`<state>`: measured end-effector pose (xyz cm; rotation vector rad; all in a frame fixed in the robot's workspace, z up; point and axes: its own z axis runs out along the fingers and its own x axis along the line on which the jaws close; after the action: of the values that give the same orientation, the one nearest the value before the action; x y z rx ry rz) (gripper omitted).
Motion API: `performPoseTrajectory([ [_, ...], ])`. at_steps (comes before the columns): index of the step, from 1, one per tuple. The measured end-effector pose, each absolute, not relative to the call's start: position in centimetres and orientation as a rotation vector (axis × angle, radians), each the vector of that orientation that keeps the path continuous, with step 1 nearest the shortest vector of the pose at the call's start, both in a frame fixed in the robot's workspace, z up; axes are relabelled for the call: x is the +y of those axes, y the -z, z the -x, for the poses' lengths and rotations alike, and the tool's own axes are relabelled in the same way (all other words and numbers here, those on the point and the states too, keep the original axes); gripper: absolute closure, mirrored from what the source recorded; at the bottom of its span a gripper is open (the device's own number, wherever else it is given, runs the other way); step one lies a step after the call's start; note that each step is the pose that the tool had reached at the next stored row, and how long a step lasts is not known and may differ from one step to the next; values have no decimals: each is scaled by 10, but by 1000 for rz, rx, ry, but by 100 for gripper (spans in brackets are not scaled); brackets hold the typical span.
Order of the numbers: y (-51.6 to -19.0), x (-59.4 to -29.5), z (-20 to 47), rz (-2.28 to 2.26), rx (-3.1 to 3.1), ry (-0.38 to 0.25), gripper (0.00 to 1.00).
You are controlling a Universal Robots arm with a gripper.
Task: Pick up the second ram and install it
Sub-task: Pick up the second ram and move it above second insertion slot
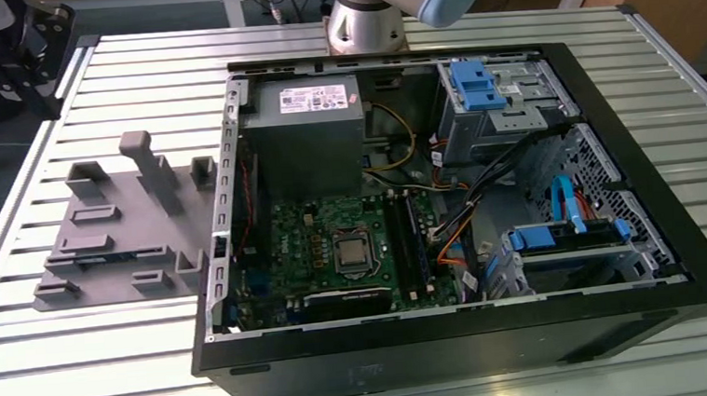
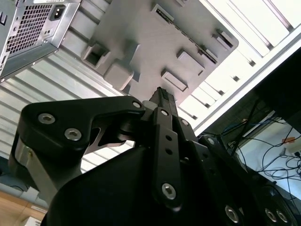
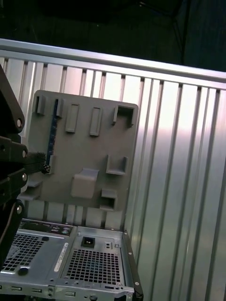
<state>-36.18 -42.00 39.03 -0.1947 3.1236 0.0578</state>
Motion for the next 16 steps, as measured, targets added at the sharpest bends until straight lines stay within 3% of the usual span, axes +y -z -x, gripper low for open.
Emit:
performPoseTrajectory([
  [16, -390, -420, 362, 354, 3111, -59, 89],
])
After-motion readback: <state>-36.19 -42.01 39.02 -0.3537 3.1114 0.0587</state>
